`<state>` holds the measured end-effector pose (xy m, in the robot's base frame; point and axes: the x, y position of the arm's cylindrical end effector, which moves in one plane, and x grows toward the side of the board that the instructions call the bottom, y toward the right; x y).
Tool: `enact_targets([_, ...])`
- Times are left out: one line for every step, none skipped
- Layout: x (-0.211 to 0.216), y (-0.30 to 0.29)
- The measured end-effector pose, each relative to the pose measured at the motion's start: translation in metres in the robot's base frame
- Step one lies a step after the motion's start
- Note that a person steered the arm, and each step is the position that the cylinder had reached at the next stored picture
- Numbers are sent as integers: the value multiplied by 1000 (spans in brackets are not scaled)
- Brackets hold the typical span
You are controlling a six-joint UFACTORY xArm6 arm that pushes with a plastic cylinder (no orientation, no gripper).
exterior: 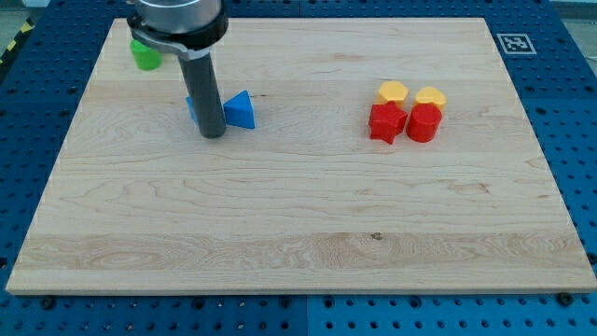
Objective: Slide the blue cube to the up
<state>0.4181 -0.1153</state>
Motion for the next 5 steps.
enact_targets([-8,-8])
enact_targets([-6,-21])
enact_targets([-7,-33])
enact_targets([-28,-33])
enact_targets([-49,-33])
